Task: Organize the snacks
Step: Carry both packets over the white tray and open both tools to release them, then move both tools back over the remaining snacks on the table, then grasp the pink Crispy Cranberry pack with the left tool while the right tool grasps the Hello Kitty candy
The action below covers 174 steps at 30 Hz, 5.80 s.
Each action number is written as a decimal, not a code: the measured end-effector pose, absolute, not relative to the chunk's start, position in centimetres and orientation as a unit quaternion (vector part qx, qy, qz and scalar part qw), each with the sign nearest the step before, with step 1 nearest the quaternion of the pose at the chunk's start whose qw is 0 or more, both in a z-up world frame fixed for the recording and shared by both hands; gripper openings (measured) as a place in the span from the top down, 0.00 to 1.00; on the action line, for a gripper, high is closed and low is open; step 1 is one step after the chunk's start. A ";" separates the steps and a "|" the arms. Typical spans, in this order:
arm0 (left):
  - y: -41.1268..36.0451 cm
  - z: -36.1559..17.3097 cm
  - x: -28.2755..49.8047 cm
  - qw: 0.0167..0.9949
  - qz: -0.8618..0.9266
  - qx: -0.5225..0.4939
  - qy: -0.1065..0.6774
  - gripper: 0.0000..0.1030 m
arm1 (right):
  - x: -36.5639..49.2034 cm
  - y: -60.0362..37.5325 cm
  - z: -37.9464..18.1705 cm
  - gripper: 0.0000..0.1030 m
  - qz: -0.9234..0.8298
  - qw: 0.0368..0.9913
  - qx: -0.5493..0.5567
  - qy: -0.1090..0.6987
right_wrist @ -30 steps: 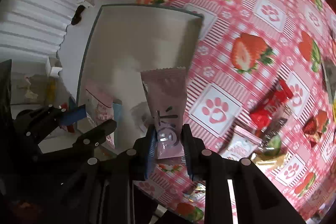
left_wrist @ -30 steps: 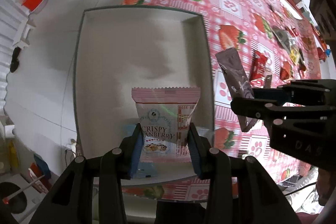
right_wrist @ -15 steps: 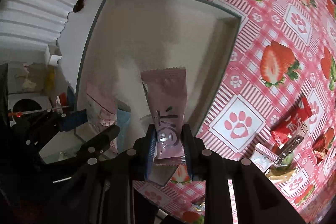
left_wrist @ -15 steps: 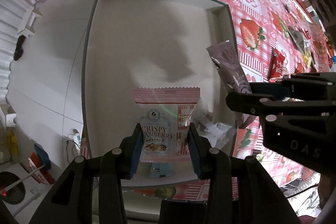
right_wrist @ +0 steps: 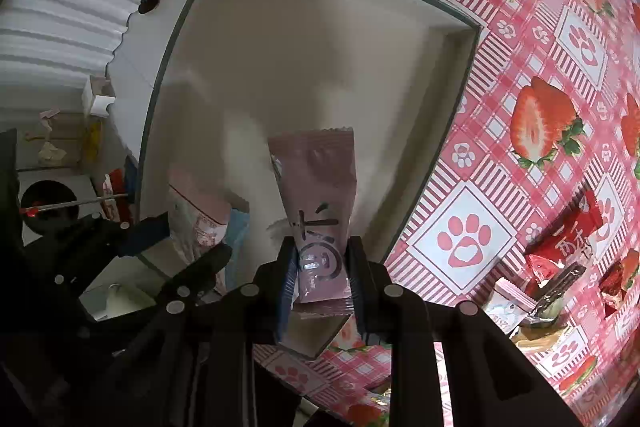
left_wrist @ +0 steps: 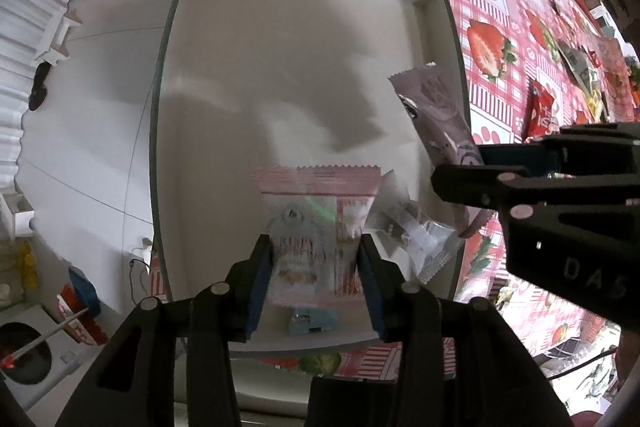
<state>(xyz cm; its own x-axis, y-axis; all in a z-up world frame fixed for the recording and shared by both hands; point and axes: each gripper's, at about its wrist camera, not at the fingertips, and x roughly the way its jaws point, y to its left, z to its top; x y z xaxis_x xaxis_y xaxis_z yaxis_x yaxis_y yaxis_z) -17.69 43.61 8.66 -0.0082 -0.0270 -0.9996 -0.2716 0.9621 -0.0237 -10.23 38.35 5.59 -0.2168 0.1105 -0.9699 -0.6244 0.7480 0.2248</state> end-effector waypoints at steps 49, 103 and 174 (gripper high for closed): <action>34.8 9.5 -16.2 0.706 0.055 0.021 0.705 0.22 | -19.7 19.0 -4.3 0.00 0.127 0.607 -0.210 0.756; 24.5 12.6 -11.1 0.729 0.041 0.093 0.677 0.22 | -13.1 -0.3 -3.1 0.00 0.017 0.659 -0.057 0.749; 21.6 2.9 -9.9 0.669 -0.002 -0.015 0.743 0.51 | -14.9 10.2 0.7 0.72 0.207 0.616 -0.221 0.728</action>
